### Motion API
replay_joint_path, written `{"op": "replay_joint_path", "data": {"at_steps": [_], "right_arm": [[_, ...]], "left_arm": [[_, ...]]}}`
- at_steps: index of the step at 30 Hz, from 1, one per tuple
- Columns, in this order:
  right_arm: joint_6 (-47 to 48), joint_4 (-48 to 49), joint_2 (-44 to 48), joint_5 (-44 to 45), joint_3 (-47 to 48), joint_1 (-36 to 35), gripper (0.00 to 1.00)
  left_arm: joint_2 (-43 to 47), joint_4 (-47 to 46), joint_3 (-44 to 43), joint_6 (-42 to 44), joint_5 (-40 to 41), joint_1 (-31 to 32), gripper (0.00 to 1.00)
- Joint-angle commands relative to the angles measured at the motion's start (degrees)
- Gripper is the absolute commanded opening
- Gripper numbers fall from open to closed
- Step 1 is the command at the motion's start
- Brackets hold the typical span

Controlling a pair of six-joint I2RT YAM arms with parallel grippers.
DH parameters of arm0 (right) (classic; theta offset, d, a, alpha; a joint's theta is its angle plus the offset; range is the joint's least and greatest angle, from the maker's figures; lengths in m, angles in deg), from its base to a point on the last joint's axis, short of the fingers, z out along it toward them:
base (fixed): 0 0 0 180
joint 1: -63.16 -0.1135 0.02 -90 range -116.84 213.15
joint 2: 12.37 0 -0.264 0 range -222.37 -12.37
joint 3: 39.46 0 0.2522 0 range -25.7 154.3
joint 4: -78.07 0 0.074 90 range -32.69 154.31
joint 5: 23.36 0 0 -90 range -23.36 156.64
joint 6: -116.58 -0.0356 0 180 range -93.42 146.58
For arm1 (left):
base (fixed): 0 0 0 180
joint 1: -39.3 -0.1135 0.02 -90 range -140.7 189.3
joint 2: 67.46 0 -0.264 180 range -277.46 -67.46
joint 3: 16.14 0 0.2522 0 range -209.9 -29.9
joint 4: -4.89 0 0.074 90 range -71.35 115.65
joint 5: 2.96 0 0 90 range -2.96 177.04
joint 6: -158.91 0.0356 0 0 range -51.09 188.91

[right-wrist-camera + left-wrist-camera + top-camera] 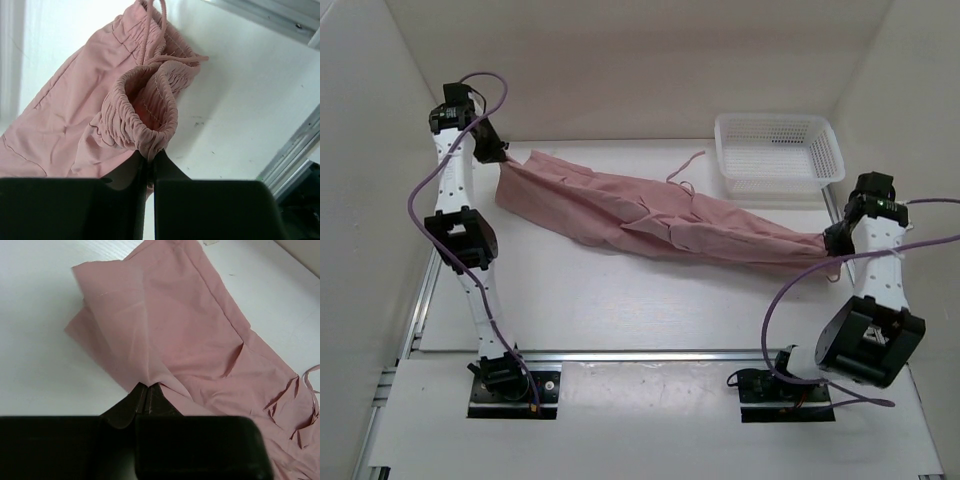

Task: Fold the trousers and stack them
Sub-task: Fold the trousers

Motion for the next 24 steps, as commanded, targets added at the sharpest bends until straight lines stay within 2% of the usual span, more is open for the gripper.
{"op": "replay_joint_path", "data": {"at_steps": [1,9,18,23,24], "right_arm": [[-0.93,3.41,-4.28,4.31,5.4,0.36,0.0],[-1.55,5.88,-17.47,3.17,11.91,0.36,0.0],[-2.6,7.55,-27.59,2.47,19.02,-0.17,0.0],[-3.22,8.16,-32.59,2.65,22.71,-0.17,0.0],[-3.22,8.16,-33.22,2.64,24.2,-0.17,0.12]], "left_arm": [[-0.98,-2.03,-5.0,1.51,-3.59,-0.31,0.1],[-4.6,-8.8,-6.76,3.71,-4.31,0.75,0.1],[-9.26,-14.07,-10.18,2.57,-4.48,1.27,0.1],[-11.01,-20.31,-14.21,1.69,1.14,5.22,0.1],[-12.5,-21.89,-14.75,0.73,1.14,5.23,0.1]]}}
